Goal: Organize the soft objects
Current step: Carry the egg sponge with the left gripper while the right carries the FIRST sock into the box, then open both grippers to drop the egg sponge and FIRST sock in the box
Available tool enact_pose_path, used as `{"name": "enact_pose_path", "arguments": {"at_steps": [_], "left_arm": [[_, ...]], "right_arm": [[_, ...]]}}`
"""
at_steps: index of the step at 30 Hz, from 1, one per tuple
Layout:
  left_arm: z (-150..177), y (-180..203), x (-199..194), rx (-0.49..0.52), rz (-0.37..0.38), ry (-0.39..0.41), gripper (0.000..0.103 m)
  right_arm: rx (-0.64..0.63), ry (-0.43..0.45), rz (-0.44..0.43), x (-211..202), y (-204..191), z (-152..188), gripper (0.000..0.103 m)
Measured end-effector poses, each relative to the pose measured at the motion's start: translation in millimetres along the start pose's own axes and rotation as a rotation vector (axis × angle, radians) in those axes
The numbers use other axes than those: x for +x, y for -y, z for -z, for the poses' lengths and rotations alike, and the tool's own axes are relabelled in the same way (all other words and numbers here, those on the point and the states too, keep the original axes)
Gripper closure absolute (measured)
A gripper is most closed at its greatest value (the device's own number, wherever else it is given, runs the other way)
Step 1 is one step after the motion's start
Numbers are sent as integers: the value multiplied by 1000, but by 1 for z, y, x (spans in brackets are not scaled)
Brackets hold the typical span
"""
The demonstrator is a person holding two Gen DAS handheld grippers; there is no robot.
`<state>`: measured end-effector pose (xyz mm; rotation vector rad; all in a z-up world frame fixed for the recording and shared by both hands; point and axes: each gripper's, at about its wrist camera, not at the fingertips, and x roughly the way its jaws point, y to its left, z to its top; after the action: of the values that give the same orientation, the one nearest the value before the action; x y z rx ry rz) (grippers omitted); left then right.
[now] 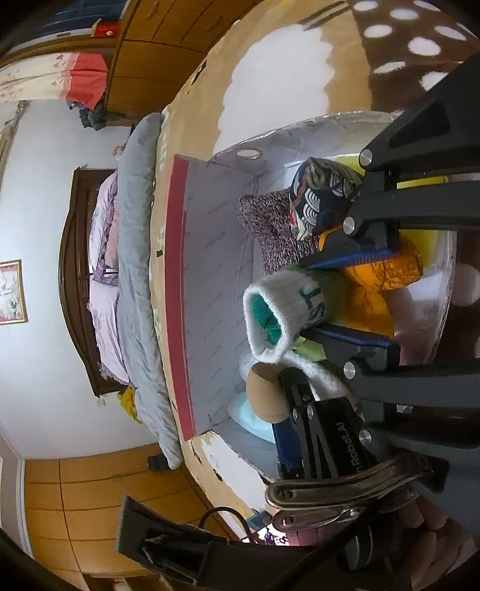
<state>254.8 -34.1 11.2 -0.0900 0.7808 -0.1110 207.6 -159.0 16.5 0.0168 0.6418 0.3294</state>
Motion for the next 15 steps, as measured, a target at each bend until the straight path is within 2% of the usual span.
{"name": "enact_pose_path", "arguments": {"at_steps": [7,15], "left_arm": [[0,0,-5,-3,9,4,55],[3,3,-19,-12,8,13,48]], "right_arm": [[32,4,-25,-3,5,-2,70],[66,57,-35,-17,12,-4,58]]}}
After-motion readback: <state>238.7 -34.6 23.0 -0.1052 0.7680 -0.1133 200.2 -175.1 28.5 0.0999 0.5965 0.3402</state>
